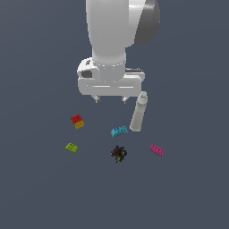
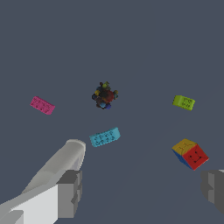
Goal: Pick up a designated object from a clutter of objects.
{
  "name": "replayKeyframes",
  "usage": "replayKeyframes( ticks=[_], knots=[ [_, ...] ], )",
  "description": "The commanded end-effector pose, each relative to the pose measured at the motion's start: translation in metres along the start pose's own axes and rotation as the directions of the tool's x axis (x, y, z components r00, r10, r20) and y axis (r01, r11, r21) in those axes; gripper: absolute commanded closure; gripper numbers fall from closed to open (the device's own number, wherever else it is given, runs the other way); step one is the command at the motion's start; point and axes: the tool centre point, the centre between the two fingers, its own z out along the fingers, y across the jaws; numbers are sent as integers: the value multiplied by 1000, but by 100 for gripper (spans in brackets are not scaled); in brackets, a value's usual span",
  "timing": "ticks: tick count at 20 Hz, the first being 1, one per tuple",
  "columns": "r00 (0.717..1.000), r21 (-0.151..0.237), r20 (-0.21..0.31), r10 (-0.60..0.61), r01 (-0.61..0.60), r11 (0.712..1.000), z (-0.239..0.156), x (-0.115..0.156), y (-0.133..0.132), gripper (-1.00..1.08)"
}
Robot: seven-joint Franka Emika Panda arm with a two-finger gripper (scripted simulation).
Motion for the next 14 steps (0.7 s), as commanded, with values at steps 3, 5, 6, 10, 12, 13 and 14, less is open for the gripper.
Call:
replayKeyframes(
  ticks=[3, 5, 6, 10, 12, 13, 14],
  knots=[
    [1000, -1, -2, -3, 3, 1000, -1, 1, -2, -92],
    [1000, -3, -7, -10, 10, 1000, -4, 2, -8, -92],
    [1000, -5, -11, -16, 16, 1000, -6, 3, -13, -92],
    [999, -10, -23, -38, 38, 999, -14, 5, -26, -92],
    [999, -10, -23, -40, 40, 999, -15, 4, -27, -92],
    [999, -10, -23, -39, 39, 999, -15, 4, -26, -92],
    [999, -10, -22, -36, 36, 999, -14, 5, -26, -92]
  ],
)
